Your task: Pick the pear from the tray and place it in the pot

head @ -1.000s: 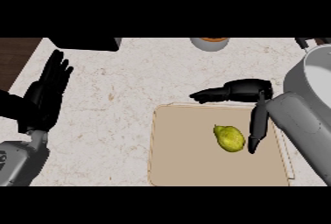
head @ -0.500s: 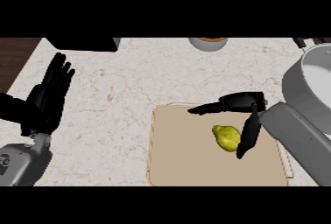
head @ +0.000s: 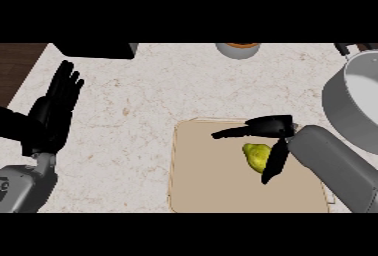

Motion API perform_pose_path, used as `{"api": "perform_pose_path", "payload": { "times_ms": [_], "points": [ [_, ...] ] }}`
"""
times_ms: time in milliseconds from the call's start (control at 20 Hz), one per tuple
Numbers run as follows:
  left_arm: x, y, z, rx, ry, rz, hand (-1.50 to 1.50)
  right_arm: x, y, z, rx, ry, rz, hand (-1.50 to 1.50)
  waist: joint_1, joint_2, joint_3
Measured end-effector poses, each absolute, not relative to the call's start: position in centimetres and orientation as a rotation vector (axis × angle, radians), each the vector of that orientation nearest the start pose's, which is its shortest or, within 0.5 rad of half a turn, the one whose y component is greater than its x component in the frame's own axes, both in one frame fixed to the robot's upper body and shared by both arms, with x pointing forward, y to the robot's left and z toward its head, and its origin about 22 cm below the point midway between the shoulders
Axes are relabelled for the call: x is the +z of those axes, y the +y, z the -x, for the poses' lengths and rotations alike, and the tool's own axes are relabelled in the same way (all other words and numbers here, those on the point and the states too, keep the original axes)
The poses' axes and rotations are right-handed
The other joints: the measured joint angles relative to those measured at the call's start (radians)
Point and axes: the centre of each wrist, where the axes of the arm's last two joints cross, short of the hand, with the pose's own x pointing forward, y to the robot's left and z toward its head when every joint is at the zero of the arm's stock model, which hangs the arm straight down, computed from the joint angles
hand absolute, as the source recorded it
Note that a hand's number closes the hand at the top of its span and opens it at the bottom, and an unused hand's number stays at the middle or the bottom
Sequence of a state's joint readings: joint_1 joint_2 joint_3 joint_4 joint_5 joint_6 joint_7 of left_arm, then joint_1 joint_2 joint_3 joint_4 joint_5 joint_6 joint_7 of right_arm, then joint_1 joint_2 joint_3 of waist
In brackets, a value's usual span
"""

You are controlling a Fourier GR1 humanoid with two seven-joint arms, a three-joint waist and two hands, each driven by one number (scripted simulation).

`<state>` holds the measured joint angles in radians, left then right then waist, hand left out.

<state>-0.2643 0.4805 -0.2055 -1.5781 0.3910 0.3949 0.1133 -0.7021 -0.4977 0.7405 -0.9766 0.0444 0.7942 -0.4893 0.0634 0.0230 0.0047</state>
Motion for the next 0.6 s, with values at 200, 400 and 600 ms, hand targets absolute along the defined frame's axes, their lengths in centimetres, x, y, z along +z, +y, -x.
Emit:
{"api": "perform_pose_path", "payload": {
  "times_ms": [200, 400, 600],
  "points": [
    [8.8, 26.4, -29.6, 0.031, -1.635, -0.149, 0.00, 1.5, -20.1, -35.8, 1.613, -1.166, -0.666, -1.50, -0.004, 0.000, -0.001],
    [9.3, 26.4, -29.5, 0.031, -1.643, -0.151, 0.00, 0.0, -20.2, -35.8, 1.639, -1.163, -0.649, -1.50, -0.003, -0.002, -0.001],
    [9.3, 26.6, -29.6, 0.031, -1.641, -0.149, 0.00, -0.6, -19.9, -35.6, 1.688, -1.209, -0.666, 1.50, -0.005, -0.003, -0.001]
  ]
}}
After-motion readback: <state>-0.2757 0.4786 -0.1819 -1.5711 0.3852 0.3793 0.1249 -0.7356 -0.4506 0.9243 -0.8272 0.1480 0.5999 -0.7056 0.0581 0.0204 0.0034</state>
